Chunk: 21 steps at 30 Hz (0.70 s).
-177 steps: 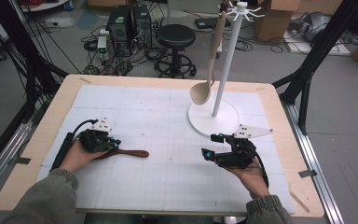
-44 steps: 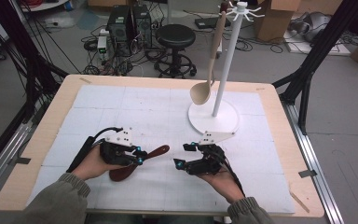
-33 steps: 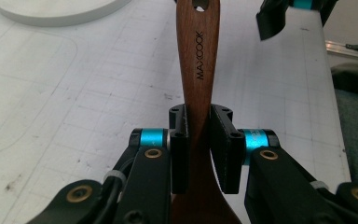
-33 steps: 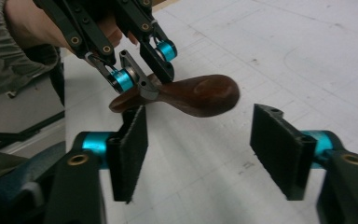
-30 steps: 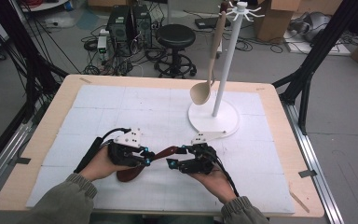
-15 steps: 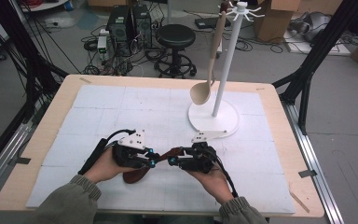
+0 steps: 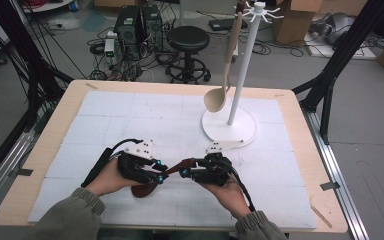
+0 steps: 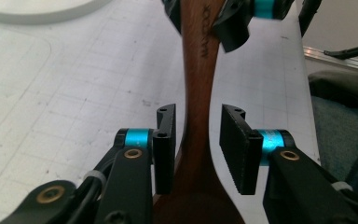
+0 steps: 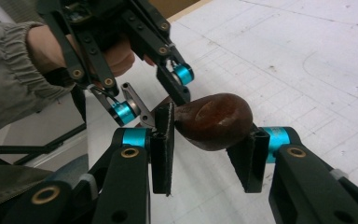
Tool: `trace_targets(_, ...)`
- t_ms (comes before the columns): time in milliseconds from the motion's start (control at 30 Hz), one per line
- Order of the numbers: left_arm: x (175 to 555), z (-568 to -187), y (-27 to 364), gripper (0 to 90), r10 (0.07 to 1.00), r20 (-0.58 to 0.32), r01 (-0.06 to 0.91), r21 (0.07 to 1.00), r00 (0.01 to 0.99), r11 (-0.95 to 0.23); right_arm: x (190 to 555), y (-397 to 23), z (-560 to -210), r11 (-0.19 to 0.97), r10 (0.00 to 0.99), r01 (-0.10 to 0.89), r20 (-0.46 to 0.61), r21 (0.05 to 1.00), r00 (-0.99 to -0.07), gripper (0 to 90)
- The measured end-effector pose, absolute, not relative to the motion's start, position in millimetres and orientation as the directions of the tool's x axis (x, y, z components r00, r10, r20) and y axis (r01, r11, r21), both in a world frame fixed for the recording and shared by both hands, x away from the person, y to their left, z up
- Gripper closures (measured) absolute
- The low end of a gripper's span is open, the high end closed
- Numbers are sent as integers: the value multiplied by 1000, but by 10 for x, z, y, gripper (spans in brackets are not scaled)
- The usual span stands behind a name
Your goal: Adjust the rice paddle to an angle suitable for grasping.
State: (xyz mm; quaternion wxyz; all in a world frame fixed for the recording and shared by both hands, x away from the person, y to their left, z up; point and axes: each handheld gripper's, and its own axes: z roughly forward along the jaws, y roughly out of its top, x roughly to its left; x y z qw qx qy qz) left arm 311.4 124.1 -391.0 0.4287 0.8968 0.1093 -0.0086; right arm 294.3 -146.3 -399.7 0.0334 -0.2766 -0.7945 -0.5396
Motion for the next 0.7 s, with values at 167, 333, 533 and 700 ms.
trace_targets(167,3148,-3947,1251,637,173,-148,224,753,974,-619,2935,-1460,-3985,259,392,471,354,843,-849,650)
trace_targets(333,3140,-3938,1240,707,164,-141,212,765,976,-608,2925,-1447,-3947,260,372,458,349,850,-860,666)
trace_targets(533,3113,-3891,1249,721,175,-109,192,790,978,-582,2915,-1414,-3874,230,372,440,339,868,-864,669)
trace_targets(700,3098,-3863,1248,728,186,-100,190,801,977,-568,2923,-1372,-3814,222,384,431,328,875,-863,635)
